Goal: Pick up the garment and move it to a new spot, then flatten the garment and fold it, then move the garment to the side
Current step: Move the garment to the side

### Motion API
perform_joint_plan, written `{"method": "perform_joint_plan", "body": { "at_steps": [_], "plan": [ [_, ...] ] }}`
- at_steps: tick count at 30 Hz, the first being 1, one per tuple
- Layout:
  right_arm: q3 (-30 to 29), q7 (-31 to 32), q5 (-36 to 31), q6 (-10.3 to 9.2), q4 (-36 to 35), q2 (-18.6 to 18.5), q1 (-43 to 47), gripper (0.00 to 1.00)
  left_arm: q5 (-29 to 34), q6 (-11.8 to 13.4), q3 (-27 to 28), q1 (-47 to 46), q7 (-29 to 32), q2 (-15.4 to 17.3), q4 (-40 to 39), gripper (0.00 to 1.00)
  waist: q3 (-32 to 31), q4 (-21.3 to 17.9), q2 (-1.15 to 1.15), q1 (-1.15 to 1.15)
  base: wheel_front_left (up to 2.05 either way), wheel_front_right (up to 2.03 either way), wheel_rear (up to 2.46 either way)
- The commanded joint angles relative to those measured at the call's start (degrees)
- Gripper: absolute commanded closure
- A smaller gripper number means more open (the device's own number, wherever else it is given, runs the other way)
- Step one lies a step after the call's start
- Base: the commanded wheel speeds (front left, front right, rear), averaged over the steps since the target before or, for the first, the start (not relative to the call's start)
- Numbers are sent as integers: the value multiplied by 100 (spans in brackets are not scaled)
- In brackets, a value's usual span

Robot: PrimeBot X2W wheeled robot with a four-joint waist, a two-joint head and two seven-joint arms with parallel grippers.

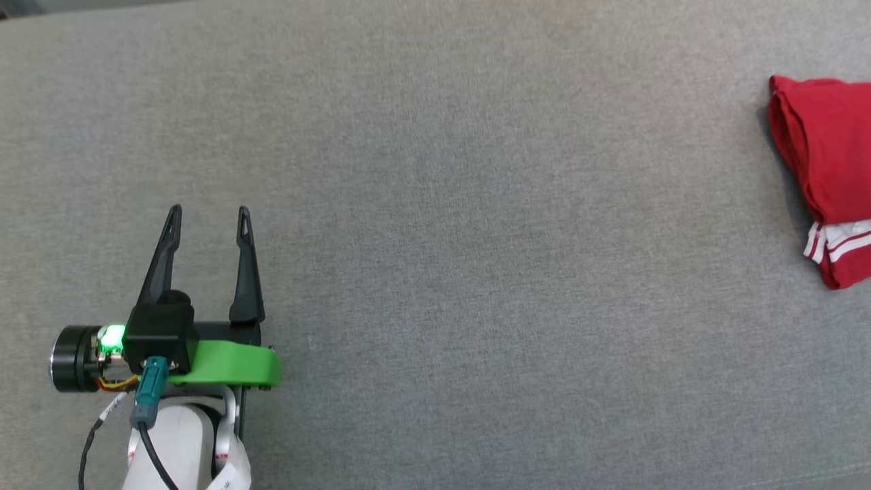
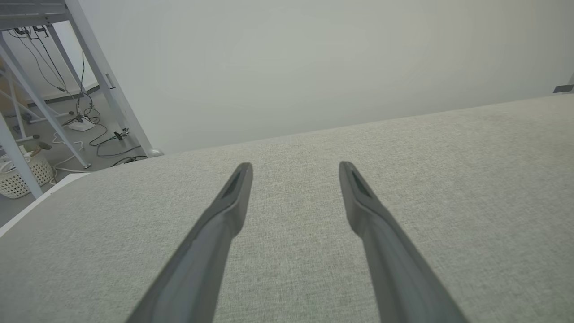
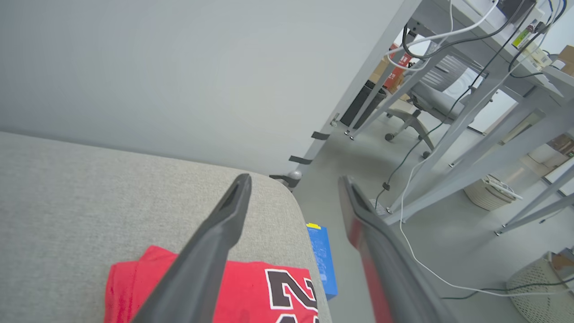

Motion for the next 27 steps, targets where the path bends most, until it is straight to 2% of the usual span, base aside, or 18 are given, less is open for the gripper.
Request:
{"method": "perform_joint_plan", "body": {
  "at_steps": [1,9,16,19,27],
  "plan": [
    [-136,-205,-53,-8,-196,184,164,0,-28,47,27,93,-34,-15,10,0,-468,124,0,0,0,0,0],
    [-575,-946,-469,-8,-1795,1302,1062,0,-63,146,-4,383,-34,-148,-3,0,-892,422,0,0,0,0,0],
    [-284,-1131,-669,-8,-2799,2274,2017,0,-144,160,-6,508,-34,-206,86,0,-1104,737,0,0,0,0,0],
    [-72,-1155,-722,-8,-3000,2716,2546,0,-189,110,-13,545,-34,-209,188,0,-1211,877,0,0,0,0,0],
    [72,-1163,-634,-8,-2974,3172,3465,0,-254,47,-53,625,-34,-256,442,0,-1425,1002,0,0,0,0,0]
  ]
}}
